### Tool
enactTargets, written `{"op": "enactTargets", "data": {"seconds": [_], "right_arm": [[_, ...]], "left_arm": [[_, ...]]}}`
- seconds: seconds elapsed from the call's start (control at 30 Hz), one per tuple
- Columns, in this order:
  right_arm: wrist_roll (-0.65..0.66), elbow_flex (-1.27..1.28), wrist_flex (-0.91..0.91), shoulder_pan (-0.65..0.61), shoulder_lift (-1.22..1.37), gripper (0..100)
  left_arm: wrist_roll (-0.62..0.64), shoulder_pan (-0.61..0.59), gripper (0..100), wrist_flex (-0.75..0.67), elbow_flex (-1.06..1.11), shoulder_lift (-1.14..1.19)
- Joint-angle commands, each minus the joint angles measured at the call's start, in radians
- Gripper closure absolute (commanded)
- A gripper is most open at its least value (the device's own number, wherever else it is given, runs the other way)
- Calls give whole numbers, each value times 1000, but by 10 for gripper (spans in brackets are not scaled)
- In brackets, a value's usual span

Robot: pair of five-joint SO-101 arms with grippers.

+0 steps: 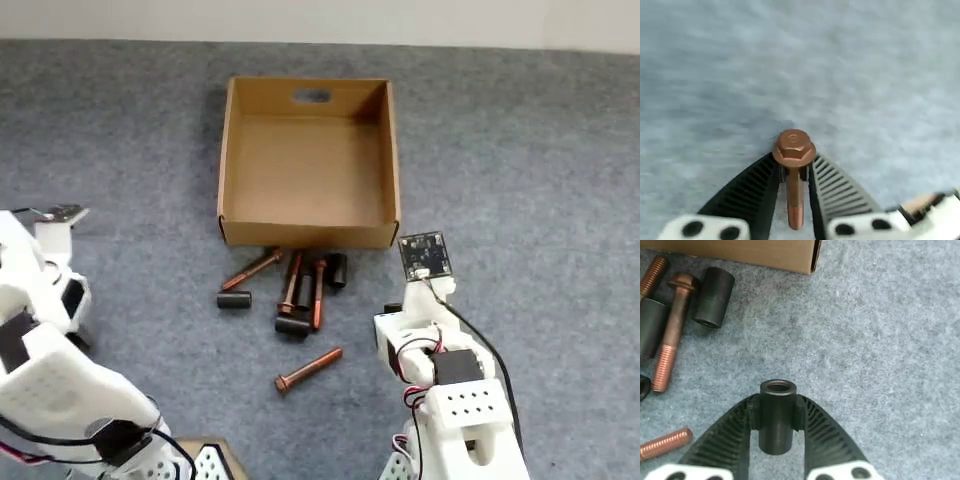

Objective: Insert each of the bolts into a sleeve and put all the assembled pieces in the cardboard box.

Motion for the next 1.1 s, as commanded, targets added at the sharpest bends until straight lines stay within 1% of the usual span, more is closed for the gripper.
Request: {"op": "enactTargets", "data": {"seconds": [0.0, 0.07, 0.13, 0.23, 0.3, 0.4, 0.47, 0.53, 0.63, 0.73, 0.8, 0.9, 1.07], "right_arm": [[0, -13, -16, -13, -16, 993], [-6, -18, -18, -42, -16, 993], [-8, -18, -24, -88, -16, 993], [-8, -18, -91, -179, -16, 993], [-8, -16, -148, -232, -16, 993], [-6, -15, -249, -288, -16, 993], [-5, -10, -344, -297, -16, 993], [-5, -7, -449, -297, -16, 993], [-6, -7, -570, -297, -15, 993], [-9, -7, -630, -297, -16, 993], [-9, -5, -608, -302, -16, 993], [-9, -12, -562, -295, -25, 993], [-9, 13, -561, -295, -133, 993]], "left_arm": [[0, 74, 993, 80, -21, -189], [31, 117, 993, 97, -16, -305], [101, 168, 993, 100, -16, -418], [224, 275, 993, 100, -16, -584], [334, 364, 993, 92, -16, -680], [554, 495, 993, 60, -16, -799], [658, 572, 993, 17, -16, -845], [727, 644, 993, -21, -16, -868], [795, 740, 993, -64, -16, -874], [848, 825, 993, -110, -15, -874], [868, 877, 993, -147, -13, -877], [864, 941, 993, -250, 47, -881], [865, 977, 993, -457, 197, -881]]}}
